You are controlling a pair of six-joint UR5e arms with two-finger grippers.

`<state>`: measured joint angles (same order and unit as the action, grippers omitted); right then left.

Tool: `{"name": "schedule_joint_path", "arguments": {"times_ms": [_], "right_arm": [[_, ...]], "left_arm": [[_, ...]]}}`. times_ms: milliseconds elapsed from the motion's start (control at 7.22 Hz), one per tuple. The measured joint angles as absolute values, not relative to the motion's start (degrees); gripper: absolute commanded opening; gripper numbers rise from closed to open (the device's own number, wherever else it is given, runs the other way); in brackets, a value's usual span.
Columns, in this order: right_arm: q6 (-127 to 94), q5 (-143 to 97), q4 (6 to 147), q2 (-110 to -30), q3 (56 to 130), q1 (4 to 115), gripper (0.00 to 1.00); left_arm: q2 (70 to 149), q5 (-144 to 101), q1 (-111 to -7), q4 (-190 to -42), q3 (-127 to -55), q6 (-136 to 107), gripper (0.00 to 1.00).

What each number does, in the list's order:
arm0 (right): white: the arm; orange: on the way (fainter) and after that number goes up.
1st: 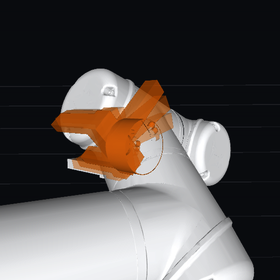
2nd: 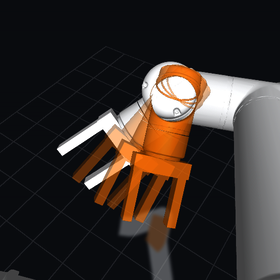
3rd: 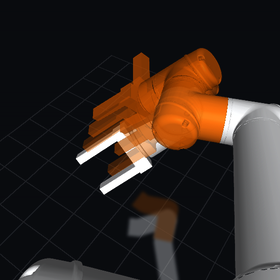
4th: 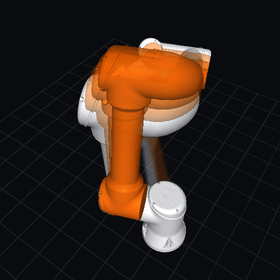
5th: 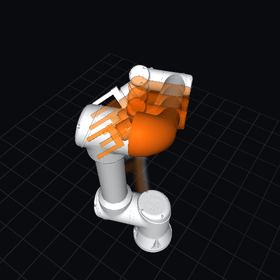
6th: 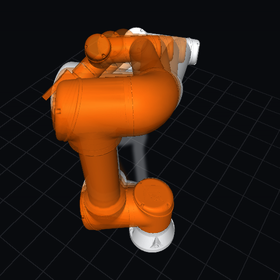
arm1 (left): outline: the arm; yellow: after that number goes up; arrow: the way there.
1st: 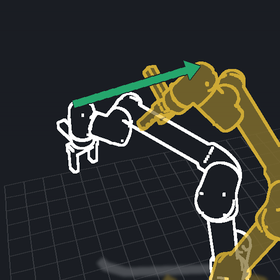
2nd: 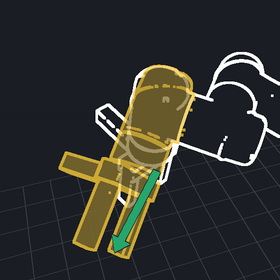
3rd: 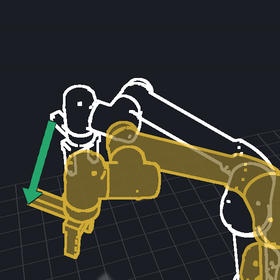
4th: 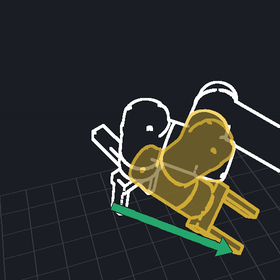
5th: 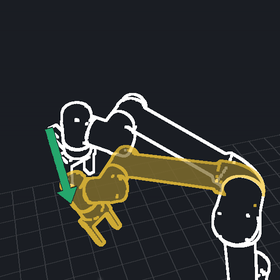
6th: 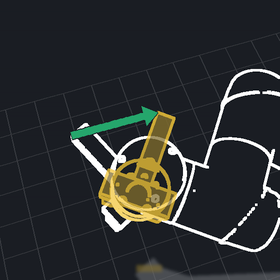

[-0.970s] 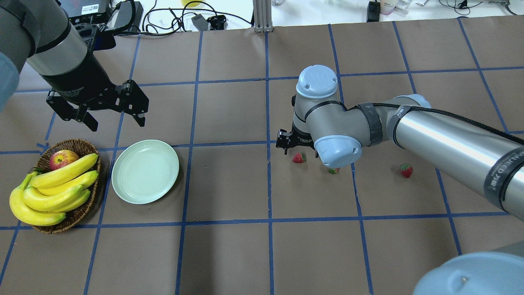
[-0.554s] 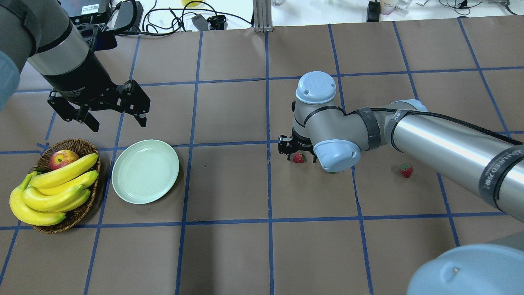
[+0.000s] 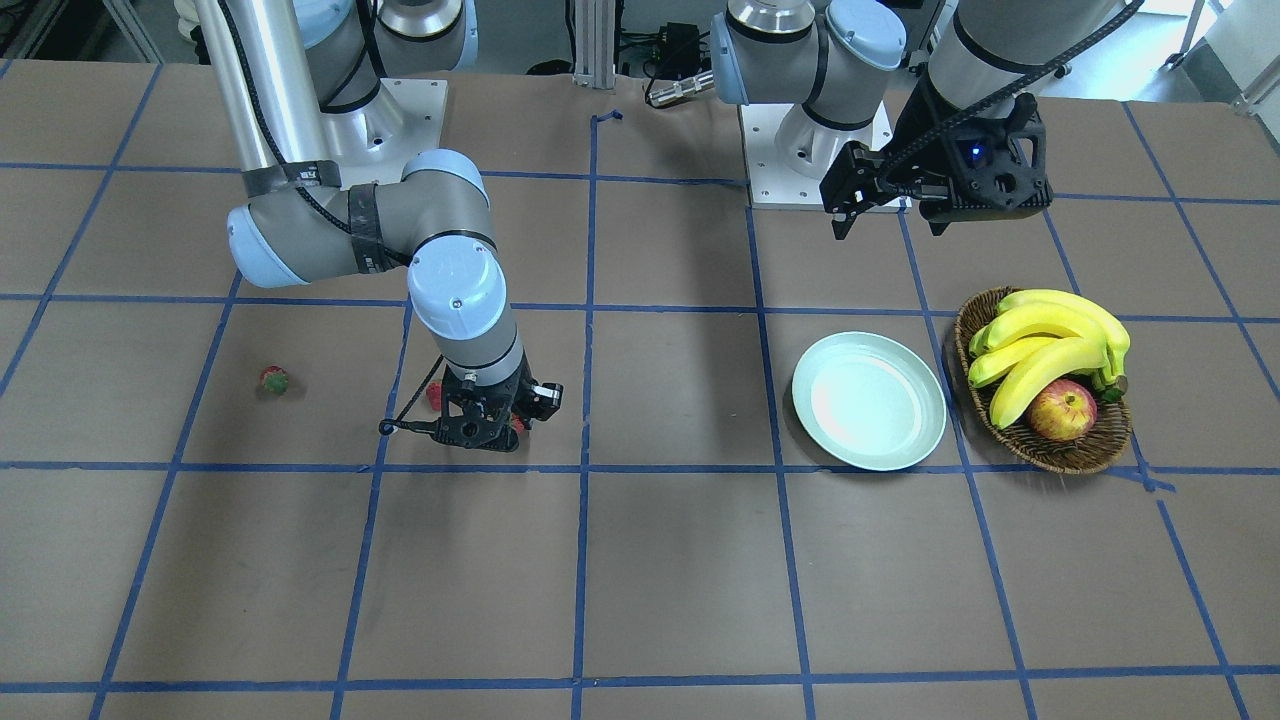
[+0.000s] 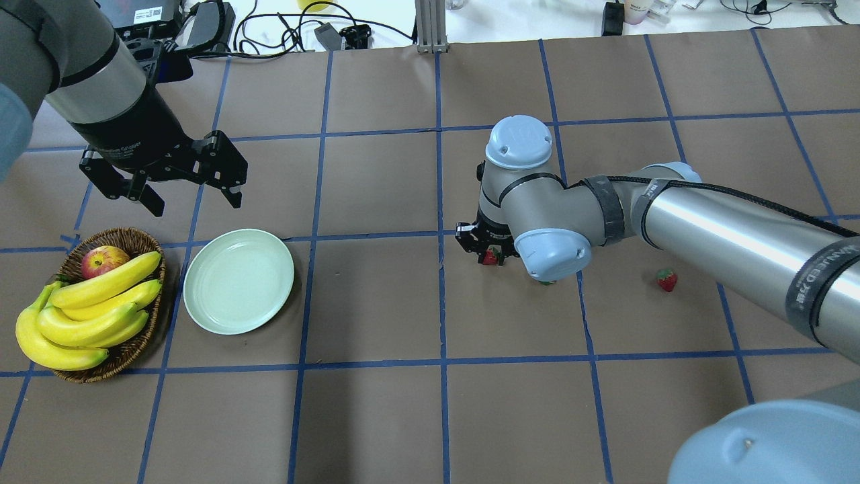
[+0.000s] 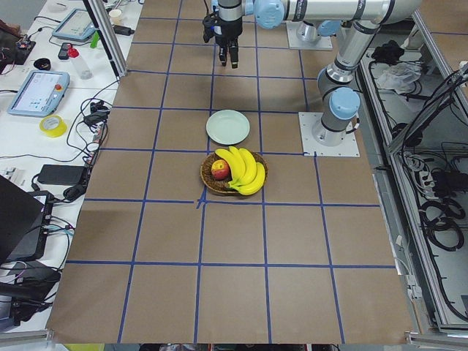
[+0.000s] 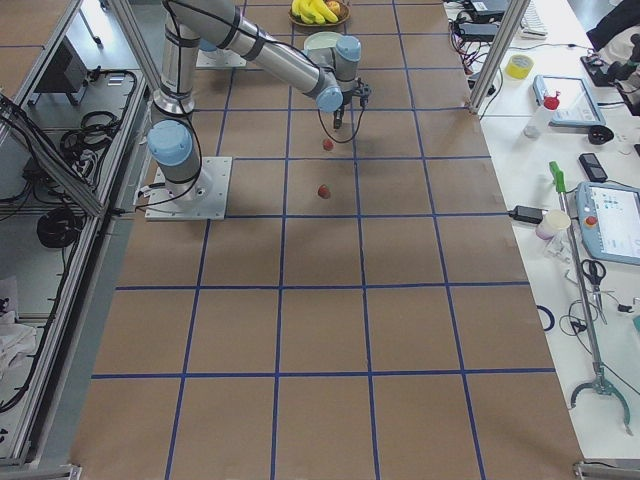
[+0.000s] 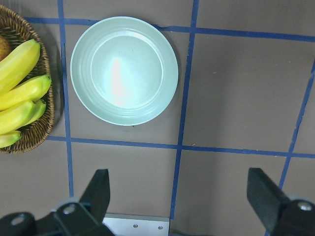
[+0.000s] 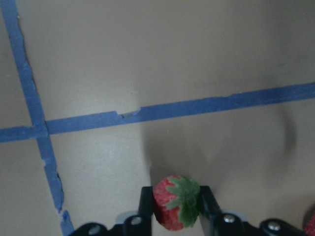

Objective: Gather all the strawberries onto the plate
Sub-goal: 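Carry the strawberry toward the plate and release it on the table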

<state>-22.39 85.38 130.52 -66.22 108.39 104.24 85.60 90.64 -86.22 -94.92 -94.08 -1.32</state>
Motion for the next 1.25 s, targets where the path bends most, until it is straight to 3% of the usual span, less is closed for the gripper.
{"name": "schedule_joint_path", "arguments": {"times_ms": [277, 693, 831, 970, 1109, 1247], "right_arm": [[-26.0, 78.6, 130.5, -66.4, 107.2, 105.2, 0.13], [-39.4, 71.5, 131.1, -63.1, 103.6, 112.5, 0.12], [-42.2, 71.5, 131.3, -61.3, 101.7, 114.8, 0.31], [-43.4, 71.6, 131.4, -60.4, 100.5, 116.0, 0.59], [-43.9, 72.3, 131.4, -60.3, 99.9, 116.4, 0.99], [-44.1, 74.2, 131.4, -60.7, 99.6, 116.6, 1.00]], "left_arm": [[85.4, 91.1, -86.2, -95.0, -94.1, -1.3, 1.00], [85.6, 91.2, -86.2, -94.9, -94.2, -1.3, 1.00], [85.7, 91.3, -86.2, -95.0, -94.3, -1.2, 1.00], [85.7, 91.3, -86.2, -95.0, -94.3, -1.1, 1.00], [85.7, 91.3, -86.2, -94.9, -94.3, -1.0, 1.00], [85.7, 91.2, -86.2, -94.9, -94.3, -1.0, 1.00]]}}
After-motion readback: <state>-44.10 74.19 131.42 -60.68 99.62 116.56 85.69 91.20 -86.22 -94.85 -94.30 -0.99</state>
